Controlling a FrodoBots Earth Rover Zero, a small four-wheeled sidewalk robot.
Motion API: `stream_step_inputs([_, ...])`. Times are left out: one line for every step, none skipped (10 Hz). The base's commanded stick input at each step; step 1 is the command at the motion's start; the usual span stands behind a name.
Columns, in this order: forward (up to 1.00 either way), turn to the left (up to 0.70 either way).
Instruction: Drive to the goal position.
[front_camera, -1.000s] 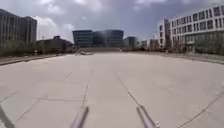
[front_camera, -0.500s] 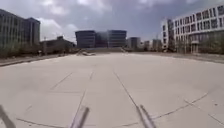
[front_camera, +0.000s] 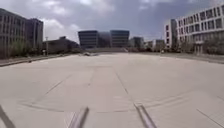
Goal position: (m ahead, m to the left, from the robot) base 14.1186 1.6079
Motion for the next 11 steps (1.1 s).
stream_step_inputs([1.0, -0.36])
stream_step_inputs([1.0, -0.36])
stream_step_inputs([1.0, -0.36])
stream_step_inputs([1.0, -0.09])
stream_step_inputs([1.0, 0.04])
stream_step_inputs([1.0, 0.04])
stream_step_inputs([1.0, 0.04])
stream_step_inputs([1.0, 0.04])
stream_step_inputs([1.0, 0.04])
stream_step_inputs([1.0, 0.02])
stream_step_inputs([1.0, -0.12])
